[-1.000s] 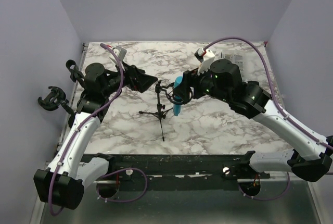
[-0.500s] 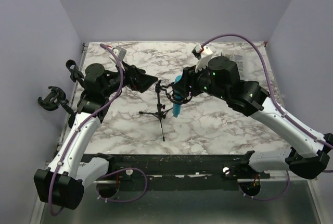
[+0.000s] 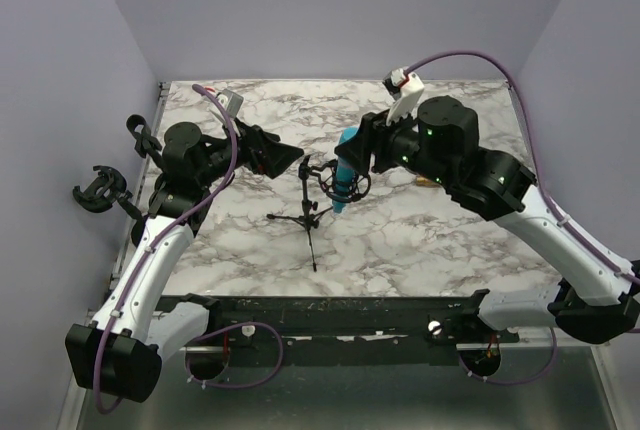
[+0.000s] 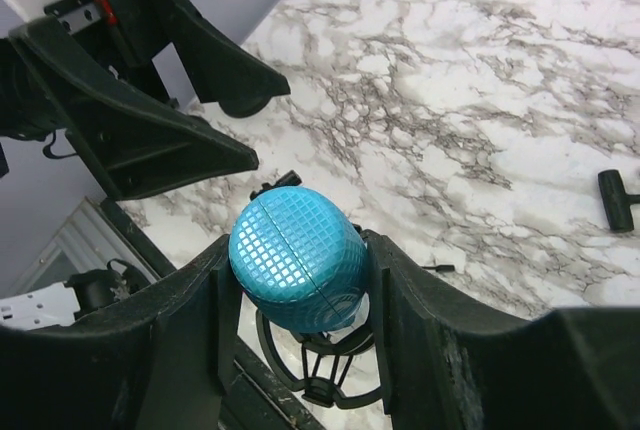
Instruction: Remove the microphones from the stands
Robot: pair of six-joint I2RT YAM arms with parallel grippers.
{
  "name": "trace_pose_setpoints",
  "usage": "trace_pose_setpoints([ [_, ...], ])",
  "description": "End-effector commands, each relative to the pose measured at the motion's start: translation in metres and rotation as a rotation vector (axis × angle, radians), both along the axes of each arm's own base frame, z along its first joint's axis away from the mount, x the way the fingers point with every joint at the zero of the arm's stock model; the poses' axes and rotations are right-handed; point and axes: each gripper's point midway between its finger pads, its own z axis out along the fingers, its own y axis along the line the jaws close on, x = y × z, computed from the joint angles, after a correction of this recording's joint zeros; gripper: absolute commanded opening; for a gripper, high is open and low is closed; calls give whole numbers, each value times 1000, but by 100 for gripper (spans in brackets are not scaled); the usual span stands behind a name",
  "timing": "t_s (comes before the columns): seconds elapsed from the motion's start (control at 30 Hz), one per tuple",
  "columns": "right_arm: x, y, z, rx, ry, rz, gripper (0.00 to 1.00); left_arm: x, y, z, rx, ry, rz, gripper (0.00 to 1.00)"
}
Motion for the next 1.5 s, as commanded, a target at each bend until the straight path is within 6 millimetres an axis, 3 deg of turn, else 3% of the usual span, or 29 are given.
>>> trace_pose_setpoints([
  [0.0,2,-9,37,62,-66,-43,8,-3,-1,0,-5,-6,-22,97],
  [0.23,-3,-4,82,141,-118,-6,1,-4,0,1,-3,-10,-21,97],
  [0.67,3,-29,145,253,-244,-116,1,-5,1,4,-1,-22,-15,97],
  [1.0,11,-88,186,294,-390,-344,1,-8,2,8,0,-38,-11,97],
  [1.13,27,-129,169,202,-424,-575,1,-9,2,9,-1,-40,-14,97],
  [1.27,40,-166,129,49,-427,-810,1,-9,2,10,-3,-41,-12,97],
  [1.47,51,-180,62,-129,-384,-923,1,-9,1,8,-8,-34,-19,97],
])
